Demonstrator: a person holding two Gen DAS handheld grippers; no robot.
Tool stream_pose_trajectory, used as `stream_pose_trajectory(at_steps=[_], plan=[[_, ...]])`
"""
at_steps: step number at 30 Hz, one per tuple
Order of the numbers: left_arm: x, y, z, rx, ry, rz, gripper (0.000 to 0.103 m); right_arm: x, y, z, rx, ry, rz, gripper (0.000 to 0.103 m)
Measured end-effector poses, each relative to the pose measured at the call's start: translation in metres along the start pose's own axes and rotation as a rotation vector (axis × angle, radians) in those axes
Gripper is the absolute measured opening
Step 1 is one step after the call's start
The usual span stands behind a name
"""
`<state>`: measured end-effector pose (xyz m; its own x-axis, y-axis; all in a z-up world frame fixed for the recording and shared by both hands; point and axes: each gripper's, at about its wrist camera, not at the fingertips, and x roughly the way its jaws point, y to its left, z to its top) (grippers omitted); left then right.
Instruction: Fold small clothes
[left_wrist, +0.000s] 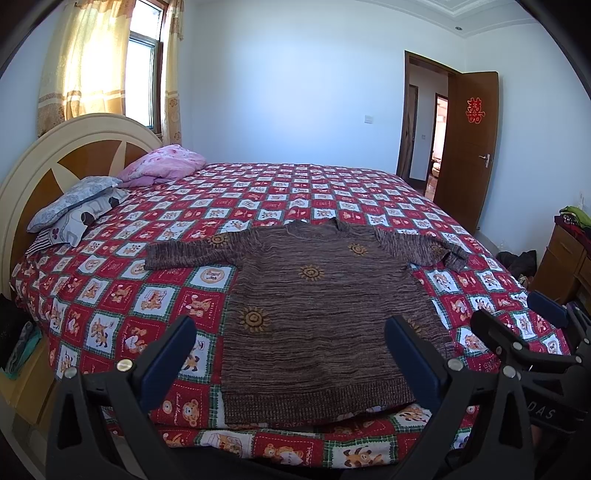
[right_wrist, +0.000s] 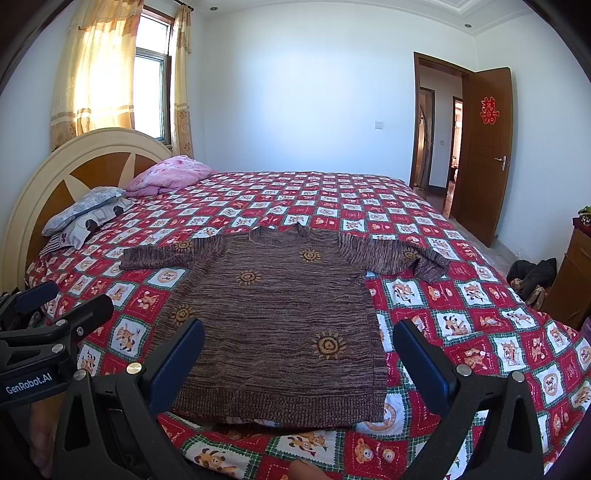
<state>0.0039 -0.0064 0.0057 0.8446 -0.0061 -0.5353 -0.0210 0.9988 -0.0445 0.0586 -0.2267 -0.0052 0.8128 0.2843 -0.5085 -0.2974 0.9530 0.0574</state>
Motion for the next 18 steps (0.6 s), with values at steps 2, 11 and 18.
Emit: stream_pose_trajectory(at_steps=[2, 11, 18], plan=[[0.0000, -0.0002, 0.0000, 0.000, 0.000, 0.000, 0.103, 0.0002, 0.0002, 0.0000, 0.000, -0.002, 0.000, 0.102], [0.0017, -0.0030, 0.0026, 0.002, 0.004, -0.002, 0.103, 0.0010, 0.0016, -0.0004, 0.000, 0.003, 0.003, 0.102], [0.0029, -0.0040, 0.0042, 0.001, 0.003, 0.000, 0.103, 0.0041, 0.0041, -0.0042, -0.002, 0.013, 0.012, 0.102]])
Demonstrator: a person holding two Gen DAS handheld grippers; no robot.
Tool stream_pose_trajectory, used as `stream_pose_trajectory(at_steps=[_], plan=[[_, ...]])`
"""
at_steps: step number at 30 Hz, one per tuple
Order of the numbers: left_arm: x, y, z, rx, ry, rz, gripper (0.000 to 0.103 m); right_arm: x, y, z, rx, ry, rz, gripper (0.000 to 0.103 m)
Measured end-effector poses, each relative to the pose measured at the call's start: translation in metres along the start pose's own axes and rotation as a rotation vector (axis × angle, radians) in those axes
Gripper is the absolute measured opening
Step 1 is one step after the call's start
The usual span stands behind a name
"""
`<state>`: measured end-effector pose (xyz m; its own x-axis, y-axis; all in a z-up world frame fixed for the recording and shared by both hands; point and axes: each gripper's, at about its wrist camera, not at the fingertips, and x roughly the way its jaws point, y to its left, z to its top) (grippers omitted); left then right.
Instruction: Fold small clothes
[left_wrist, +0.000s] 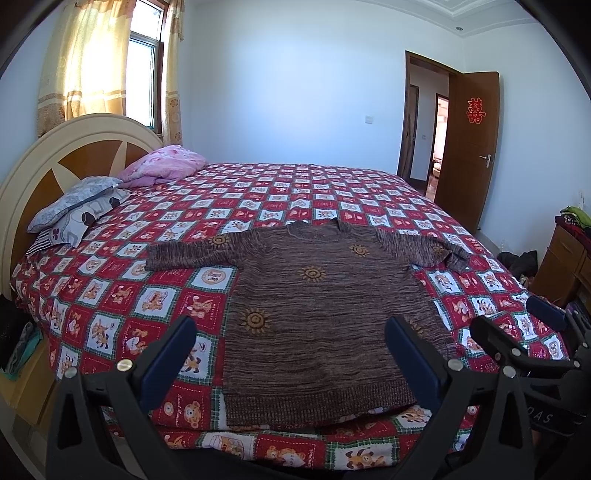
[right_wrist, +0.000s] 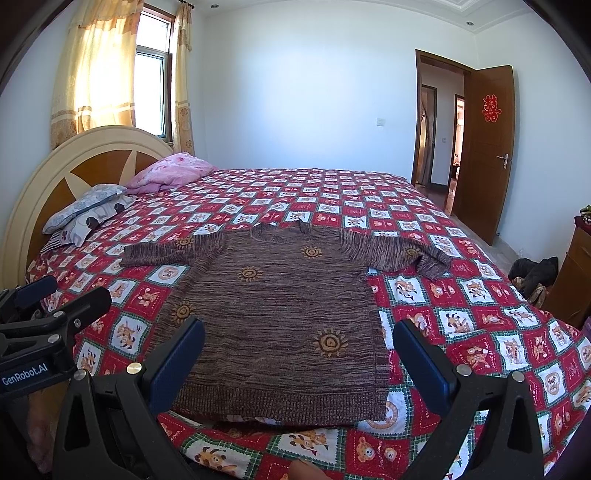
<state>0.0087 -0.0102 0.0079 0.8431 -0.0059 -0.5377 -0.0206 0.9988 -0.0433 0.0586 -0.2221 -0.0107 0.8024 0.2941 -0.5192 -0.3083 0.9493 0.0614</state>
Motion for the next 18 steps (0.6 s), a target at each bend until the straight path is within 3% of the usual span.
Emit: stream_pose_trajectory(at_steps=[12, 15, 18], plan=[[0.013, 0.001, -0.007, 0.027, 0.014, -0.009, 0.103, 0.014, -0.005, -0.001, 0.008, 0.024, 0.025, 0.102], [0.023, 0.000, -0.008, 0.048, 0.014, -0.021, 0.103, 0.026, -0.009, -0.005, 0.002, 0.023, 0.062, 0.102], [0.037, 0.000, -0.008, 0.071, 0.008, -0.016, 0.103, 0.053, -0.019, -0.009, 0.007, 0.095, 0.132, 0.102]])
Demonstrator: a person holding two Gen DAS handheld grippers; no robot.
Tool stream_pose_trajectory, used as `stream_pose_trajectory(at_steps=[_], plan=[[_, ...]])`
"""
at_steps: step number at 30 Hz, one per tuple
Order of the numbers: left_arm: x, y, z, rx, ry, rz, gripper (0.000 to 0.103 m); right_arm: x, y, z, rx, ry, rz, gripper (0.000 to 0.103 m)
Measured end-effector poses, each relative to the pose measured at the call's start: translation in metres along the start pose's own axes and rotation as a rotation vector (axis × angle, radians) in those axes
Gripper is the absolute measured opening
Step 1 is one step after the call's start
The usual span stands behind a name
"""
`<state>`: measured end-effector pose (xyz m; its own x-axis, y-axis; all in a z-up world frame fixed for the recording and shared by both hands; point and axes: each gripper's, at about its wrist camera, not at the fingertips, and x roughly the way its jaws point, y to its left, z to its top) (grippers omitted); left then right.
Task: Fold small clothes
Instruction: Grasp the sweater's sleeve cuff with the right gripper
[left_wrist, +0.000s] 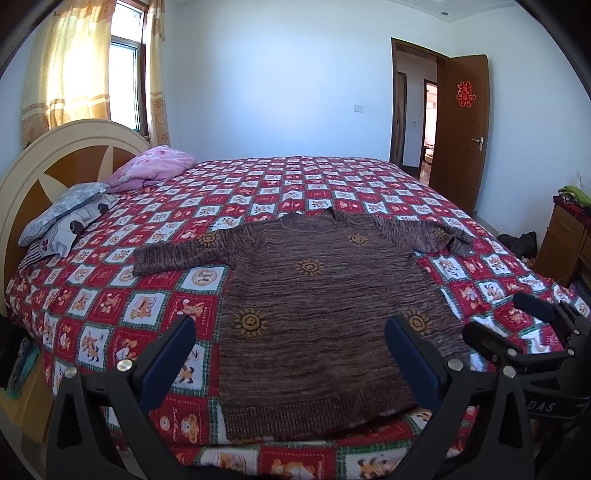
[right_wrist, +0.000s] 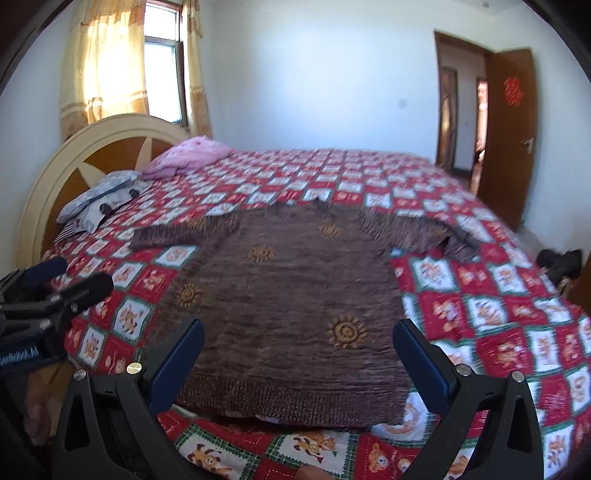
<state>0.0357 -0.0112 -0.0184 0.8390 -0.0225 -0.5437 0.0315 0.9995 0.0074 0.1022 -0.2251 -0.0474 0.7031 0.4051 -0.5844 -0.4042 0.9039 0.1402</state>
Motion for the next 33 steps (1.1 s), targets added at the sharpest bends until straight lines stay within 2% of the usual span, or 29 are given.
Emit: stream_pose_trajectory(at_steps=[3, 9, 12, 18, 20, 22, 27, 33], plan=[[0.025, 0.002, 0.005, 0.003, -0.003, 0.031, 0.103, 0.032, -0.032, -0.001, 0.086, 0.069, 0.024, 0.102], [0.092, 0.005, 0.021, -0.011, 0.011, 0.104, 0.103, 0.086, -0.101, 0.010, 0.261, 0.153, -0.008, 0.101], [0.122, 0.006, 0.027, -0.003, 0.005, 0.153, 0.103, 0.114, -0.138, 0.021, 0.334, 0.186, -0.031, 0.091], [0.185, 0.015, 0.035, 0.002, 0.018, 0.244, 0.103, 0.170, -0.233, 0.041, 0.634, 0.193, -0.026, 0.063], [0.205, 0.019, 0.037, -0.002, 0.037, 0.280, 0.103, 0.186, -0.263, 0.046, 0.697, 0.172, -0.076, 0.052], [0.223, 0.026, 0.038, -0.024, 0.069, 0.307, 0.103, 0.201, -0.290, 0.050, 0.752, 0.154, -0.140, 0.048], [0.249, 0.031, 0.045, -0.045, 0.092, 0.339, 0.103, 0.224, -0.338, 0.064, 0.797, 0.107, -0.266, 0.048], [0.282, 0.032, 0.046, -0.043, 0.113, 0.360, 0.103, 0.243, -0.360, 0.085, 0.719, 0.104, -0.340, 0.048]])
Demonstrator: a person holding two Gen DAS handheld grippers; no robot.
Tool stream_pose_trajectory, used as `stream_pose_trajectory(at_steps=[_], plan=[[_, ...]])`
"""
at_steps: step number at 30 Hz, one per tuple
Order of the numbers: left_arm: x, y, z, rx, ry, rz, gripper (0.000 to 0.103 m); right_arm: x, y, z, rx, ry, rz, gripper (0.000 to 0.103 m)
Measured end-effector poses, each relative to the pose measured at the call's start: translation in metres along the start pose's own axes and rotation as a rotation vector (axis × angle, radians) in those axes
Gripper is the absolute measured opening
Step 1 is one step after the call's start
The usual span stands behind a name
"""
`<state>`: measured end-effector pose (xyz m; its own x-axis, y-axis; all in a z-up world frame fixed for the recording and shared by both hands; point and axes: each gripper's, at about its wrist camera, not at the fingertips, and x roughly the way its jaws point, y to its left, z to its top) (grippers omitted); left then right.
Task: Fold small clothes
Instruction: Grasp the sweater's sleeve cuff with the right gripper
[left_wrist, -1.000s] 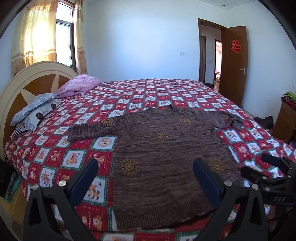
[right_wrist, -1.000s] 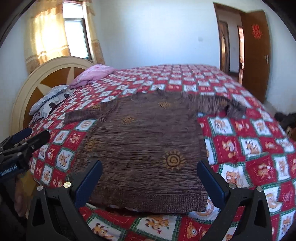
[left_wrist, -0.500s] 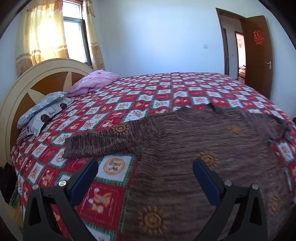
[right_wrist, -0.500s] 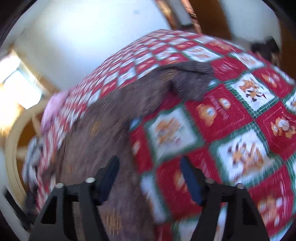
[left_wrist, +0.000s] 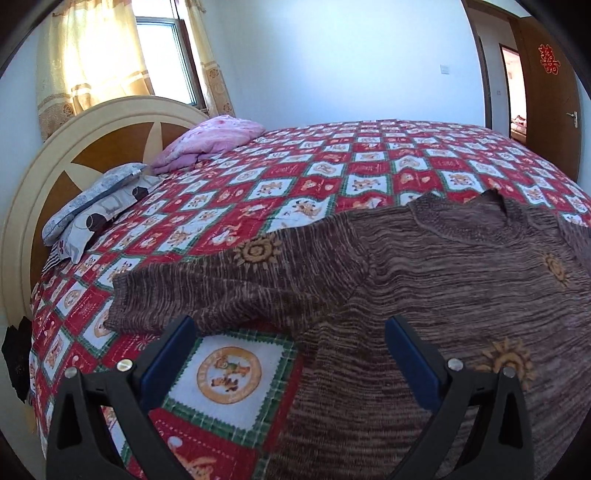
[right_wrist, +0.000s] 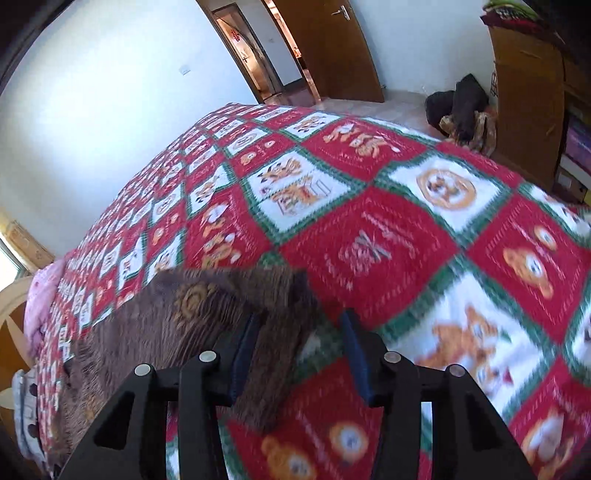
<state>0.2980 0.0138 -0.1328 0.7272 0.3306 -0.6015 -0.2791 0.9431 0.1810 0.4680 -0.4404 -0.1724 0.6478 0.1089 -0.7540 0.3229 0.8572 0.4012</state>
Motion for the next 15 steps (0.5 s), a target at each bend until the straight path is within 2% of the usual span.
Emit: stream_pose_trajectory(at_steps=[4, 5, 6, 7, 11, 15], plan=[[0.017, -0.004, -0.005, -0.001, 0.046, 0.002, 0.103, 0.017, 0.015, 0.005, -0.122, -0.003, -0.020, 0.045], [0.019, -0.004, -0.007, -0.004, 0.059, -0.001, 0.103, 0.016, 0.019, 0.004, -0.152, -0.005, -0.024, 0.025], [0.022, -0.005, -0.009, -0.007, 0.072, -0.004, 0.103, 0.019, 0.024, 0.004, -0.193, -0.006, -0.030, 0.014], [0.023, -0.005, -0.008, -0.009, 0.075, -0.008, 0.103, 0.019, 0.026, 0.004, -0.215, -0.007, -0.034, 0.009], [0.025, -0.004, -0.009, -0.019, 0.081, -0.030, 0.103, 0.015, 0.022, 0.012, -0.184, -0.010, -0.006, 0.006], [0.026, -0.003, -0.011, -0.025, 0.083, -0.039, 0.103, -0.001, 0.028, 0.029, -0.178, -0.052, 0.003, 0.006]])
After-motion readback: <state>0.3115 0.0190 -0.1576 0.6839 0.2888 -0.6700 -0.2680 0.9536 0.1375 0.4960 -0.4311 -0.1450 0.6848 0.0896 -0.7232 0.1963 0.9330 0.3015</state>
